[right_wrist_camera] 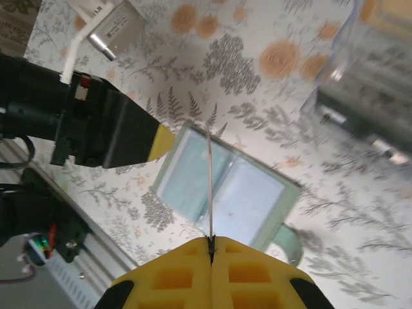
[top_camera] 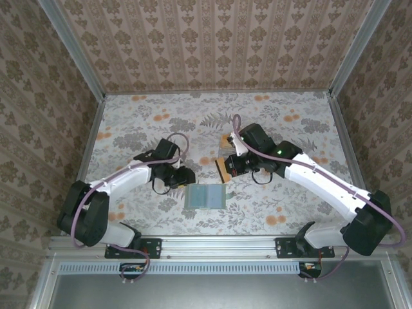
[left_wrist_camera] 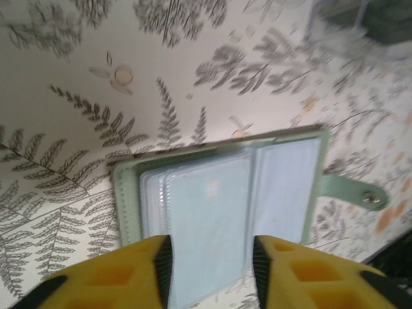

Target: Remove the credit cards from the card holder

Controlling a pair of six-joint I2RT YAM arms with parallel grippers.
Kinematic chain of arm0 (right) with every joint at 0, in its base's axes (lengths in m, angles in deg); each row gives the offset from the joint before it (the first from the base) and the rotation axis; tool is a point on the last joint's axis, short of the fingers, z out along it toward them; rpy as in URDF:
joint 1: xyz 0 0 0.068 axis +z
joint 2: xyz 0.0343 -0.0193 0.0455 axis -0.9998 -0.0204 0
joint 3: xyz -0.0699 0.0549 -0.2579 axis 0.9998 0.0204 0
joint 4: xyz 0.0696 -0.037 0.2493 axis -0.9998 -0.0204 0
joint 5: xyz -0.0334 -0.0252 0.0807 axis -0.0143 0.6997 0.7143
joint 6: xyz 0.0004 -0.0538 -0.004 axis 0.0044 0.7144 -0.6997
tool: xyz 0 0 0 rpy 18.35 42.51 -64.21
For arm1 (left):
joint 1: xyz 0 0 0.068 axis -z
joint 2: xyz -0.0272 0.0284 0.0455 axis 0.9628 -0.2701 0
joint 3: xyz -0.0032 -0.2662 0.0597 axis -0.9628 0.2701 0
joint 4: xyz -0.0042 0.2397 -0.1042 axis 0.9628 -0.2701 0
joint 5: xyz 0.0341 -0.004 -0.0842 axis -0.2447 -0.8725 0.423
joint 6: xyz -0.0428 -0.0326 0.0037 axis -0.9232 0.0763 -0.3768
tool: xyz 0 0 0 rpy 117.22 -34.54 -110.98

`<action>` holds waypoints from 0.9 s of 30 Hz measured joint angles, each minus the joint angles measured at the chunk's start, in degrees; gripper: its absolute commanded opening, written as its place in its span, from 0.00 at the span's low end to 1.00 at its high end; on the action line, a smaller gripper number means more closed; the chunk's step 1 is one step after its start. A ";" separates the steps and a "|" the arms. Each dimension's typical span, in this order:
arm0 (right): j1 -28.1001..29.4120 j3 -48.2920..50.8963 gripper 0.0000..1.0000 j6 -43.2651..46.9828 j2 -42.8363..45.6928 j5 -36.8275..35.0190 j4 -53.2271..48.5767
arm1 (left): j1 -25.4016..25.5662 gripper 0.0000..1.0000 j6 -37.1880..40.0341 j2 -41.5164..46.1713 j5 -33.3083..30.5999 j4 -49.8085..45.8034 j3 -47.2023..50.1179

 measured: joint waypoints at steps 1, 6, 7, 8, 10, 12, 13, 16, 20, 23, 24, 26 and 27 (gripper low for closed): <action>0.00 -1.49 0.00 2.12 -0.09 -1.33 -1.40 | -0.55 0.53 0.31 0.70 0.04 -0.17 -0.48; -0.02 -7.04 0.00 13.09 -1.18 -8.17 -5.53 | -3.37 0.70 1.42 3.80 0.59 -0.72 -1.49; -0.02 -7.78 0.00 15.74 -1.49 -9.51 -5.73 | -3.98 0.74 1.70 4.42 0.70 -0.85 -1.49; -0.02 -8.33 0.00 18.56 -1.75 -10.82 -5.73 | -4.72 0.76 1.88 4.96 0.90 -1.03 -1.49; -0.02 -8.66 0.00 23.91 -1.99 -12.94 -5.49 | -5.88 0.81 2.29 5.70 1.11 -1.18 -1.51; 0.00 -8.68 0.00 29.24 -2.21 -14.78 -5.40 | -6.95 0.81 2.51 6.32 1.11 -1.25 -1.51; 0.00 -8.68 0.00 31.93 -2.38 -15.72 -5.22 | -7.34 0.82 2.54 6.54 1.14 -1.27 -1.55; 0.00 -9.33 0.00 39.08 -4.02 -18.01 -4.63 | -8.07 0.87 2.60 6.88 1.29 -1.31 -1.84; 0.00 -11.17 0.00 47.50 -7.93 -19.41 -4.00 | -8.46 0.90 2.84 7.15 1.31 -1.51 -2.45; 0.00 -13.14 0.00 53.13 -11.21 -20.35 -3.98 | -8.79 0.98 2.97 7.32 1.29 -1.73 -2.67; 0.00 -13.57 0.00 54.82 -12.04 -20.74 -3.98 | -8.85 0.99 3.26 7.34 1.27 -1.79 -2.69; -0.02 -14.29 0.00 58.77 -13.73 -21.94 -3.96 | -9.05 1.00 3.43 7.34 1.29 -2.32 -2.97; -0.09 -14.51 0.00 60.30 -14.36 -22.29 -3.96 | -9.16 1.00 3.43 7.37 1.29 -2.40 -3.08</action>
